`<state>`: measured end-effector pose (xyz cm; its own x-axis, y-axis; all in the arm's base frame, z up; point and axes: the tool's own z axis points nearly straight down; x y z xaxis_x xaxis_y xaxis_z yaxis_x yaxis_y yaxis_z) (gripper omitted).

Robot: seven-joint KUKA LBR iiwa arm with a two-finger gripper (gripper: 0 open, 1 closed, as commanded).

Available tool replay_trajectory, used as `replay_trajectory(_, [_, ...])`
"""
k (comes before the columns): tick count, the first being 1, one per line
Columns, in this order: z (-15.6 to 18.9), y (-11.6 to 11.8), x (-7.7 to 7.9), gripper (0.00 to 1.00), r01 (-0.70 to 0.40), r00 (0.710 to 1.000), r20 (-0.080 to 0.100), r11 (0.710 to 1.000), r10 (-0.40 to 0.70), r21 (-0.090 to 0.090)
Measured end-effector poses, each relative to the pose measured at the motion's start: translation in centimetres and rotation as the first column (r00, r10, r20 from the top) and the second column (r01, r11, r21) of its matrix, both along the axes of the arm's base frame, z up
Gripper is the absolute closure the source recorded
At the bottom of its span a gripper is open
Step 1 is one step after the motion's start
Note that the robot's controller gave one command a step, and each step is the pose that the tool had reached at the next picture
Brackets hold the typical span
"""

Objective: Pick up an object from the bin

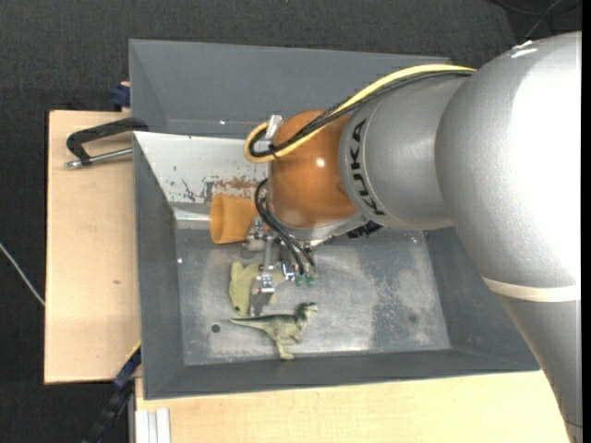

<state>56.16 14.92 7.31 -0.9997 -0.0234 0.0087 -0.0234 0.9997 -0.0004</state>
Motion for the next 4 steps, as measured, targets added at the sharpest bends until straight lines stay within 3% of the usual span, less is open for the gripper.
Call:
replay_trajectory(1, [0.1,0.1,-0.1,0.0,-0.001,1.0,0.0,1.0,0.001,0.0])
replay_trajectory(2, [0.0,-3.3,1.1,0.0,-0.108,0.994,0.007,0.994,0.108,0.005])
replay_trajectory(3, [0.1,-3.1,1.1,0.0,-0.109,0.994,0.006,0.994,0.109,0.003])
replay_trajectory(4, [0.2,-3.2,1.3,1.0,-0.107,0.994,0.015,0.994,0.107,0.003])
